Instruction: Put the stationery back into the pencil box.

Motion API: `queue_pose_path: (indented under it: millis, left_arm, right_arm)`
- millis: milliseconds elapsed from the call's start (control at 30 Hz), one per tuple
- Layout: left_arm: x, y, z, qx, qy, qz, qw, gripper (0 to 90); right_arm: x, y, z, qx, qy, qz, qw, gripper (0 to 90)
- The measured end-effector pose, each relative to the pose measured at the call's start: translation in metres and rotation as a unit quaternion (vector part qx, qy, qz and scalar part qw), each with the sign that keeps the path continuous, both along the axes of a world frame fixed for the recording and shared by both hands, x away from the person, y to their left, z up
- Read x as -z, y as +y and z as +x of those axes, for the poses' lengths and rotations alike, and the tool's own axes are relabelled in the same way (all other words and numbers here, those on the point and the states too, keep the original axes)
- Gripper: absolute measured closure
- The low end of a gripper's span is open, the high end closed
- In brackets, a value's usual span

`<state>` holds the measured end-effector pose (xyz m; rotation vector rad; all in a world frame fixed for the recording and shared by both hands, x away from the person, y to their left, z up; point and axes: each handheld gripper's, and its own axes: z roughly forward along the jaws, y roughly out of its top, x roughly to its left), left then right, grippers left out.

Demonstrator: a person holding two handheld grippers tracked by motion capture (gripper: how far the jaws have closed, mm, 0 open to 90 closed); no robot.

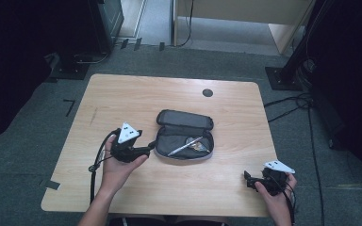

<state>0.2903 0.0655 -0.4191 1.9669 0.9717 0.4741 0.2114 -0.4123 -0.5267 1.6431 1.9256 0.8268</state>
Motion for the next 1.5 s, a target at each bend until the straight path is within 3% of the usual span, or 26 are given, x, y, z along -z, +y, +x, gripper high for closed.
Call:
queue_pose_path:
  millis: [233, 467, 600, 833, 1167, 1333, 1500]
  left_arm:
    - [-0.008, 0.029, 0.0, -0.042, -0.005, -0.004, 0.9991, 22.3]
    - [-0.013, 0.059, 0.001, -0.08, -0.012, -0.011, 0.9966, 22.8]
    - [-0.008, 0.069, 0.003, -0.1, -0.01, -0.002, 0.995, 27.4]
    - [0.014, 0.082, 0.015, -0.133, 0.019, 0.011, 0.9909, 33.1]
    - [0.037, 0.075, 0.023, -0.123, 0.041, 0.038, 0.9908, 47.6]
    - [0.04, 0.073, 0.025, -0.115, 0.041, 0.041, 0.9917, 64.9]
    - [0.038, 0.074, 0.023, -0.101, 0.041, 0.037, 0.9934, 65.7]
  right_arm:
    - [0.0, 0.001, 0.0, 0.004, -0.001, -0.001, 1.0, 0.0]
    - [0.0, 0.001, 0.0, 0.004, 0.0, 0.0, 1.0, 0.0]
    - [0.0, 0.001, 0.0, 0.004, 0.0, 0.0, 1.0, 0.0]
    - [0.0, 0.001, 0.0, 0.004, 0.0, 0.0, 1.0, 0.0]
    - [0.0, 0.001, 0.0, 0.004, 0.0, 0.0, 1.0, 0.0]
    - [0.0, 0.001, 0.0, 0.004, 0.0, 0.0, 1.0, 0.0]
    - [0.0, 0.001, 0.0, 0.004, 0.0, 0.0, 1.0, 0.0]
